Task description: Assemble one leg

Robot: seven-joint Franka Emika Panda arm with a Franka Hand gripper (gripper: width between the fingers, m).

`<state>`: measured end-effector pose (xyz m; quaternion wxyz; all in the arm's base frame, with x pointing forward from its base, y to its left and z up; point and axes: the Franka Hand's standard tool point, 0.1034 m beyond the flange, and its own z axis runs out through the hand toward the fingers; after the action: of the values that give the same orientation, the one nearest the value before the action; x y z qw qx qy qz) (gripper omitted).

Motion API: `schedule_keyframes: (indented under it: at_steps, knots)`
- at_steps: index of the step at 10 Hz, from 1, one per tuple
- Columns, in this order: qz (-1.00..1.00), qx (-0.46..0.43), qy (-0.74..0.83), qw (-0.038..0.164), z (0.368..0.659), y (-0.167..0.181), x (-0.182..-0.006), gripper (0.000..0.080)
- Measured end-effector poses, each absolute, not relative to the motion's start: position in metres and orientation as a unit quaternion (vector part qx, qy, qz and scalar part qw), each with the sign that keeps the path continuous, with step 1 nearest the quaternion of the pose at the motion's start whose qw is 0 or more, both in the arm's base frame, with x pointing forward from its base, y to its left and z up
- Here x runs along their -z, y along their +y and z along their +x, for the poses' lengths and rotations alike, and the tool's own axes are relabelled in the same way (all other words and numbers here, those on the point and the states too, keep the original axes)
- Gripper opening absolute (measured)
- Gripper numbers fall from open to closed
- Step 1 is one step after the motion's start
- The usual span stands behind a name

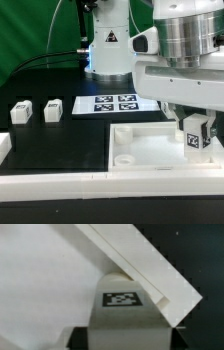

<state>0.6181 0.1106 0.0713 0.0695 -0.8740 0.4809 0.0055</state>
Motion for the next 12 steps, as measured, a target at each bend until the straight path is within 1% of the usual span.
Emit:
schedule_keyframes:
  at_steps: [4,7,9,10,11,12]
  knots:
    - [-0.733,-0.023,0.675,0.08,0.6195,0.1139,-0.0703,0.0294]
    - [-0.649,-0.036,0.756,0.082,0.6202,0.1142,-0.0703,0.0294]
    - [-0.658,-0.035,0.747,0.082,0.62,0.1144,-0.0699,0.0294]
    - [-0.676,-0.033,0.732,0.083,0.6199,0.1145,-0.0698,0.0513]
    - [-0.677,-0.033,0.731,0.083,0.6198,0.1148,-0.0698,0.0513]
    - [-0.697,-0.03,0.712,0.083,0.6198,0.1147,-0.0697,0.062]
